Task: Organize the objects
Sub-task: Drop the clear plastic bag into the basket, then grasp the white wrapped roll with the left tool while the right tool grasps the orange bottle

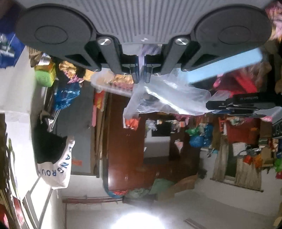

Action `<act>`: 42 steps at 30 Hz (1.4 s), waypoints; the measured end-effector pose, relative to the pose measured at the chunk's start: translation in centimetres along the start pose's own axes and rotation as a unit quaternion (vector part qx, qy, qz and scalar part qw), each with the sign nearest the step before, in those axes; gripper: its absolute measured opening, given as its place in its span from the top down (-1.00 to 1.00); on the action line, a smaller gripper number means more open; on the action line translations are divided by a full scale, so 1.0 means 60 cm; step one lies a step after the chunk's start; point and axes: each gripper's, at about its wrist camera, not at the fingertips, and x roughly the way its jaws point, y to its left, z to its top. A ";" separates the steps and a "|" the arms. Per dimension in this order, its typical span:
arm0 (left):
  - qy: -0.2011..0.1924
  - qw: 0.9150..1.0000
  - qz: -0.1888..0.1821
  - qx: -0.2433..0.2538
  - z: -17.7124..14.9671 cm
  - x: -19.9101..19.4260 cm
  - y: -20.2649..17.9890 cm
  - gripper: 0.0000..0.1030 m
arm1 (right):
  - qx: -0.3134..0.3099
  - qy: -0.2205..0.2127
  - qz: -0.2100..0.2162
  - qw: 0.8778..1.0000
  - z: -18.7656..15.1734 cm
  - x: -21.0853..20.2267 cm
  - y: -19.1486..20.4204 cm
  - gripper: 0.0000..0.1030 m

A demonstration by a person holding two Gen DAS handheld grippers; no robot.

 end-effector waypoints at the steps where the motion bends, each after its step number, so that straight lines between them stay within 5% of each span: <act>1: 0.007 1.000 0.005 -0.004 0.013 0.027 0.007 0.50 | 0.004 0.003 -0.004 1.000 0.011 0.019 -0.007 0.88; 14: 0.142 0.987 0.061 -0.031 -0.026 0.243 0.053 0.48 | 0.035 0.116 -0.049 0.991 0.005 0.228 -0.056 0.90; 17: 0.159 0.985 0.066 -0.029 -0.040 0.254 0.054 0.07 | 0.034 0.130 -0.070 0.989 -0.010 0.235 -0.053 0.84; 19: 0.132 0.988 0.069 -0.041 -0.036 0.223 0.058 -0.57 | 0.045 0.121 -0.074 0.989 -0.009 0.218 -0.056 0.29; 20: 0.116 0.990 0.065 -0.046 -0.030 0.197 0.060 -0.64 | 0.049 0.113 -0.070 0.990 -0.008 0.204 -0.057 0.03; 22: 0.087 0.994 0.051 -0.042 -0.022 0.141 0.058 -0.76 | 0.038 0.074 -0.073 0.994 -0.010 0.154 -0.050 -0.93; 23: 0.079 0.995 0.046 -0.033 -0.018 0.114 0.055 -0.82 | 0.033 0.051 -0.078 0.995 -0.015 0.126 -0.047 -1.00; 26: 0.083 0.995 0.048 -0.029 -0.033 0.034 0.042 -0.91 | 0.061 0.034 -0.060 0.996 -0.041 0.060 -0.053 -1.00; 31: 0.130 0.990 0.050 -0.011 -0.126 -0.052 0.018 -0.97 | 0.101 0.086 -0.048 0.990 -0.126 0.028 -0.061 -1.00; 34: 0.158 0.986 0.045 -0.035 -0.173 -0.062 0.014 -0.97 | 0.109 0.141 -0.065 0.982 -0.155 0.055 -0.061 -1.00; 42: 0.199 0.978 0.042 -0.053 -0.209 -0.030 0.003 -0.97 | 0.131 0.176 -0.051 0.974 -0.187 0.088 -0.050 -1.00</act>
